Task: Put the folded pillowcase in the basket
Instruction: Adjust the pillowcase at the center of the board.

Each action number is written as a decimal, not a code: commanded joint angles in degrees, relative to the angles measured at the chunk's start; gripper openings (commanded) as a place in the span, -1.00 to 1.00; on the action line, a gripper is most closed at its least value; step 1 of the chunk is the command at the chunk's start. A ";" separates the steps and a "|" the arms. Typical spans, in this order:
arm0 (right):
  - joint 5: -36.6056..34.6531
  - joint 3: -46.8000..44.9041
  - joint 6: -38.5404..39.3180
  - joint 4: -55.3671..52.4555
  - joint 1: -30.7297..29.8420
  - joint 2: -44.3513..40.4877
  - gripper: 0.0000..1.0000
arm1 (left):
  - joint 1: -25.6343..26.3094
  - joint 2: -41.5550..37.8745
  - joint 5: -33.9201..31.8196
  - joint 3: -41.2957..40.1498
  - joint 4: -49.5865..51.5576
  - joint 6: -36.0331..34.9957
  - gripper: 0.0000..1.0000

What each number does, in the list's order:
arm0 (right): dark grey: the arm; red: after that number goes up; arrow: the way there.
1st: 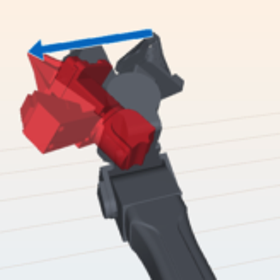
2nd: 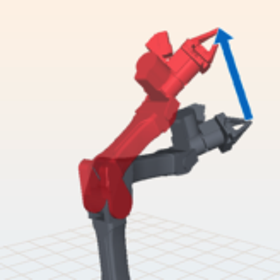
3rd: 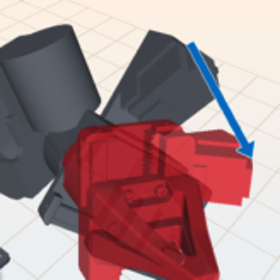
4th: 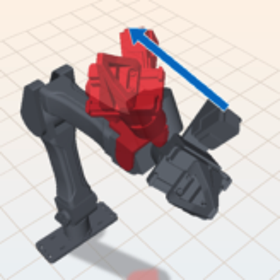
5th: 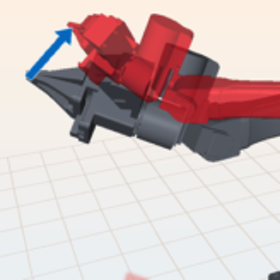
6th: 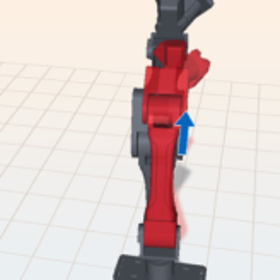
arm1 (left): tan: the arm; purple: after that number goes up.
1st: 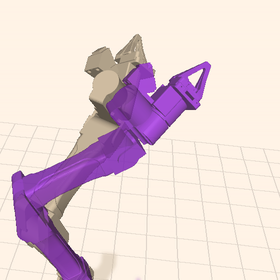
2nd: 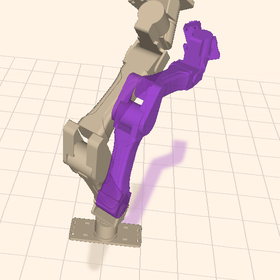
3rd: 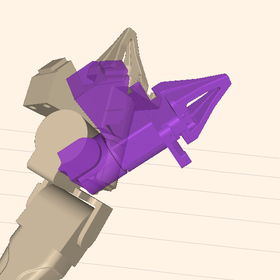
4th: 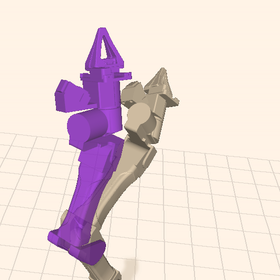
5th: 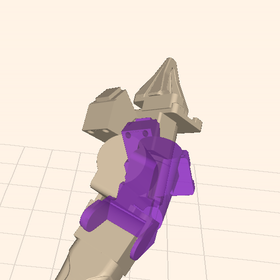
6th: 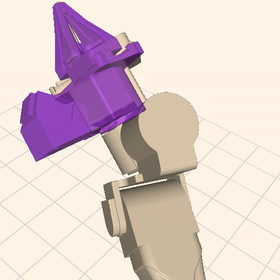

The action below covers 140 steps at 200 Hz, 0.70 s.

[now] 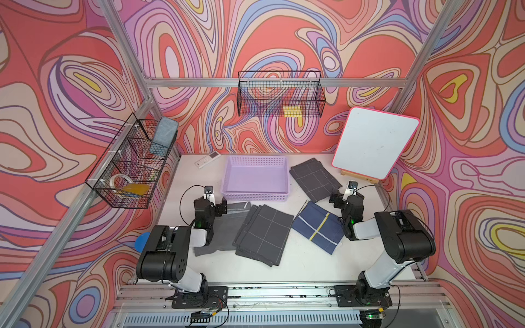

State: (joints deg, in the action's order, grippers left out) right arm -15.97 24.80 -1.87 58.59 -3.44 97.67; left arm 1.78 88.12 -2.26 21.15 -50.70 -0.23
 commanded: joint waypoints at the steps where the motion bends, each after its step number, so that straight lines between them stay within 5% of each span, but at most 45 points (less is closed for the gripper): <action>1: 0.06 0.69 -0.41 -0.31 0.29 0.21 0.96 | -0.35 -0.25 1.58 -0.40 -1.02 -0.65 0.98; 140: 0.06 0.69 -0.49 -0.36 0.29 0.21 0.96 | -0.33 -0.14 0.94 0.21 -0.10 -0.64 0.98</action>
State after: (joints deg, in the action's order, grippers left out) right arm -15.97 24.80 -1.87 58.59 -3.44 97.67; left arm 1.78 88.12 -1.58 21.12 -50.76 -0.23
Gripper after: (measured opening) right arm 0.983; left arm 0.991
